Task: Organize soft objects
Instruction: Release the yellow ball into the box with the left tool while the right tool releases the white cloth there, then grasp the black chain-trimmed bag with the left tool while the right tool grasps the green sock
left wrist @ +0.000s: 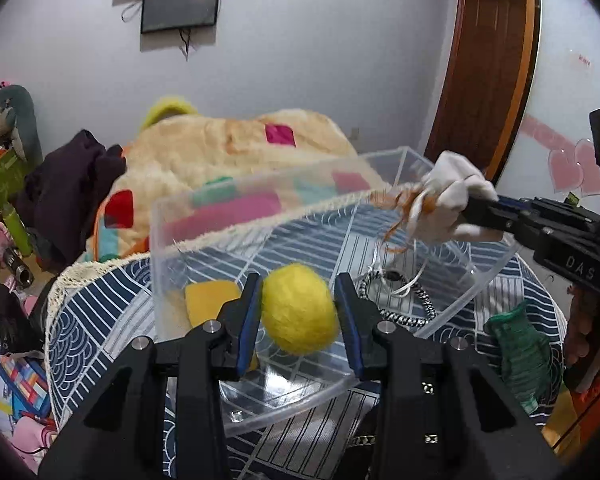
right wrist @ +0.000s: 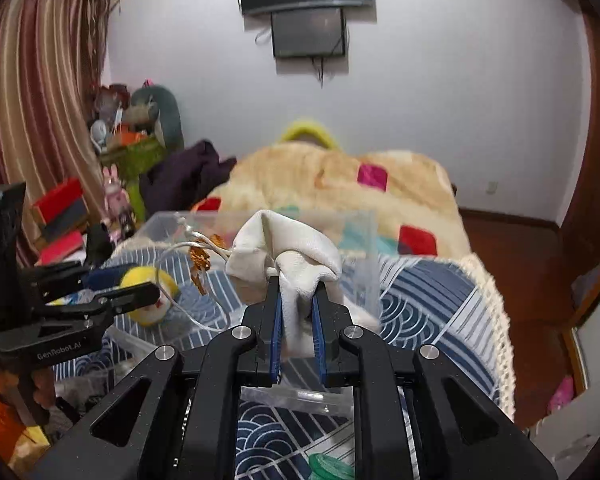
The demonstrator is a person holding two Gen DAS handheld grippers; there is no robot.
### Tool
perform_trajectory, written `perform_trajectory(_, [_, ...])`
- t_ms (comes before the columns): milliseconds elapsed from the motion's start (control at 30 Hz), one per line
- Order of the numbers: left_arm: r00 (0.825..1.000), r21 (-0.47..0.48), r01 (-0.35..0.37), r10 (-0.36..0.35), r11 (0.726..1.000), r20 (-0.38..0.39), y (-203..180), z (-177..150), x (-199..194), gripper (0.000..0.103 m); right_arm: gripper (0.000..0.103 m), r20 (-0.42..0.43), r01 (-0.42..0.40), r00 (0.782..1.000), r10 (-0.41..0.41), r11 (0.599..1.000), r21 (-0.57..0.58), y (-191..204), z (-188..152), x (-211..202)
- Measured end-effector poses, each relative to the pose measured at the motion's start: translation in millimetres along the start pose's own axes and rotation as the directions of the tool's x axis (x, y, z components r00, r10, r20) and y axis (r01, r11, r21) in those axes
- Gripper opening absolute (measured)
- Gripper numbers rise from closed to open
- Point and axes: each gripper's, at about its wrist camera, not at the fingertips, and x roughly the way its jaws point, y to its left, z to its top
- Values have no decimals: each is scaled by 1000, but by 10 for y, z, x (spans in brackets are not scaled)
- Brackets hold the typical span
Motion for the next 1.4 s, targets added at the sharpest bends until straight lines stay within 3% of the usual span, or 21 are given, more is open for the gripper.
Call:
perform_trajectory(200, [999, -35, -1, 0, 999, -33, 61, -4, 58, 38, 14, -56, 5, 998, -6, 1000, -31, 48, -55, 79])
perform_trajectory(267, [999, -44, 0, -2, 999, -33, 76, -3, 49, 47, 19, -65, 2, 998, -3, 1000, -26, 42, -63, 81])
perform_trajectory(433, [1000, -45, -8, 9, 999, 9, 50, -7, -138, 59, 52, -22, -9, 1000, 9, 1000, -1, 8, -30, -46])
perform_trajectory(600, [998, -40, -4, 7, 999, 70, 15, 21, -436, 68, 53, 37, 5, 999, -4, 1000, -12, 24, 47, -287])
perform_trajectory(733, [993, -24, -11, 14, 1000, 119, -32, 8, -720, 76, 73, 95, 32, 995, -29, 999, -31, 65, 55, -511])
perform_trajectory(800, [991, -10, -21, 22, 1000, 134, -73, -10, -829, 79, 75, 117, 38, 993, -33, 999, -39, 89, 53, -611])
perform_trajectory(867, [989, 1, -36, 36, 999, 147, -124, -58, -942, 92, 78, 131, 40, 991, -34, 998, -40, 99, 32, -690])
perform_trajectory(933, [987, 2, -42, 41, 999, 156, -154, -123, -1024, 97, 84, 143, 41, 989, -35, 998, -38, 118, -10, -768])
perform_trajectory(1133, [991, -9, -21, 22, 1000, 130, -292, -350, -1055, 100, 85, 118, 66, 991, -59, 996, -56, 142, -230, -809])
perform_trajectory(1400, [999, -31, 49, -49, 998, 13, -476, -707, -744, 100, 85, -32, 85, 996, -86, 996, -30, 51, -738, -629])
